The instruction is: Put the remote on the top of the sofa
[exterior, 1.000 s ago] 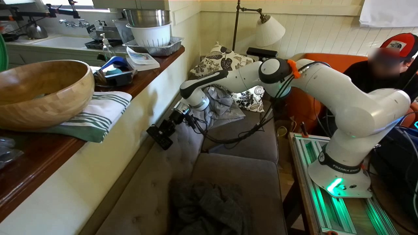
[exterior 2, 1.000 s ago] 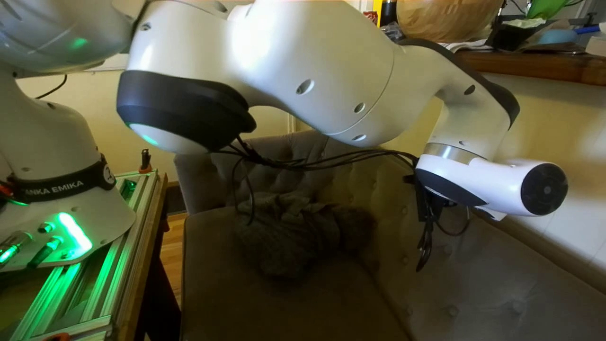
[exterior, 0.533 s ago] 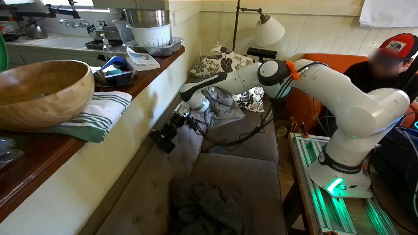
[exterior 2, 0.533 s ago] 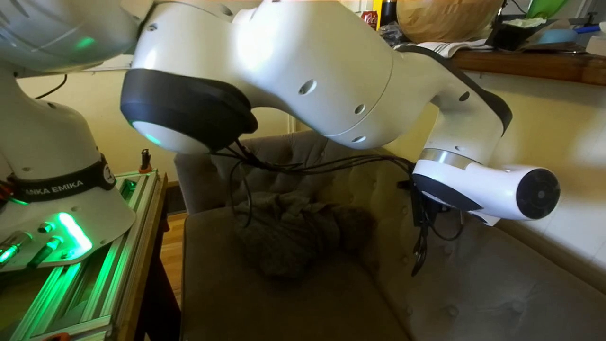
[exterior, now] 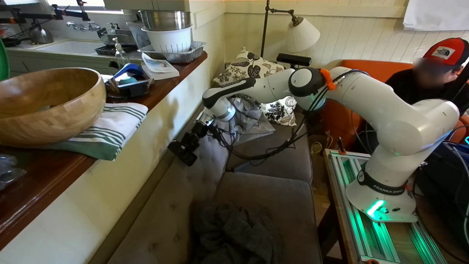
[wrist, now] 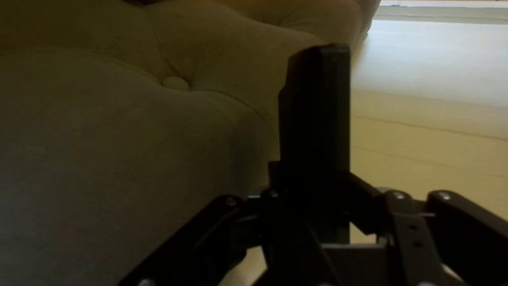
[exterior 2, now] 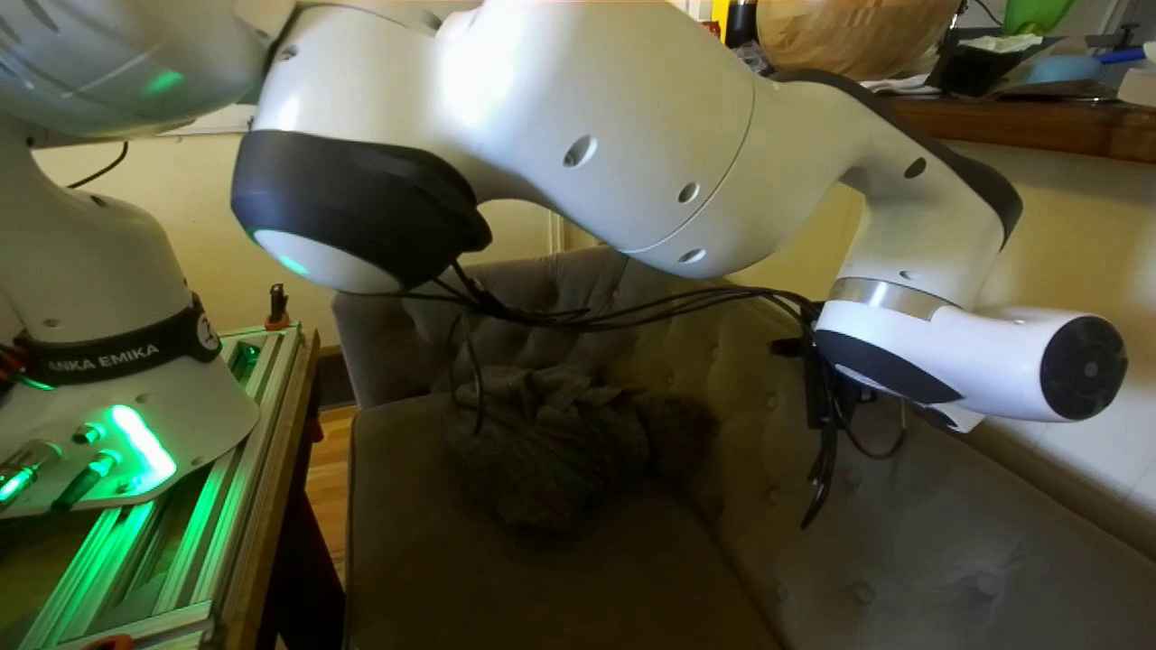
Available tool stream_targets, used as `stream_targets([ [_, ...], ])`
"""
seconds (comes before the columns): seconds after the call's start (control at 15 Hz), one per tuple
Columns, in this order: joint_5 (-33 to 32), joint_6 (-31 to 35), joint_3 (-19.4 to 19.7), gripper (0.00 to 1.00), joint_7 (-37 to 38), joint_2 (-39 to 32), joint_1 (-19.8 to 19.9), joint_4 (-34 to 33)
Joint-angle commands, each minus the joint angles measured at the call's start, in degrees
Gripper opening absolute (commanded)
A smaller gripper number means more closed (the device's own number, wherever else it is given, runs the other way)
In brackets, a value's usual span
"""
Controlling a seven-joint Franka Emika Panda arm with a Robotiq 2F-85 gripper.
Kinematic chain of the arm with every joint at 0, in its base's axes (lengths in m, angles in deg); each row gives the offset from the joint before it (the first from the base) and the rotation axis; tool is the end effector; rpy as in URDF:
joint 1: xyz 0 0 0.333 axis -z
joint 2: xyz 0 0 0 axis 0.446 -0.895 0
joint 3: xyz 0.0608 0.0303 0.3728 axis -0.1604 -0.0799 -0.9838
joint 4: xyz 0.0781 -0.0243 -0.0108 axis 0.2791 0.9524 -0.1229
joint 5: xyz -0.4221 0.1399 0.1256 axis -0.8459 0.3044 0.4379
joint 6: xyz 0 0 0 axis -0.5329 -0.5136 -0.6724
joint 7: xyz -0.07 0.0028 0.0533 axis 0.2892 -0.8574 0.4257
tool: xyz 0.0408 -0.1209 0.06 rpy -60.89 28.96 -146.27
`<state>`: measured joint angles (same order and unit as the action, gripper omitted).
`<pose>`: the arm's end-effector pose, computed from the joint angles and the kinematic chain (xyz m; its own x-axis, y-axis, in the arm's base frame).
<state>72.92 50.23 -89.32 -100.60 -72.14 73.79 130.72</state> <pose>0.8297 -0.2452 0.0293 0.9389 -0.3365 0.0727 -0.1023 -0.4742 -0.8744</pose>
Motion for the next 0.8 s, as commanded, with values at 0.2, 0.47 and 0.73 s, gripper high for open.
stream_targets([
  [0.2,-0.23,-2.59,1.72,0.09,5.13,-0.49,-2.57,-4.32],
  [0.47,-0.38,-3.11,2.69,0.09,6.43,-0.57,-3.54,-5.31],
  [0.73,-0.44,-4.27,3.9,0.09,8.39,-0.66,-4.51,-6.53],
])
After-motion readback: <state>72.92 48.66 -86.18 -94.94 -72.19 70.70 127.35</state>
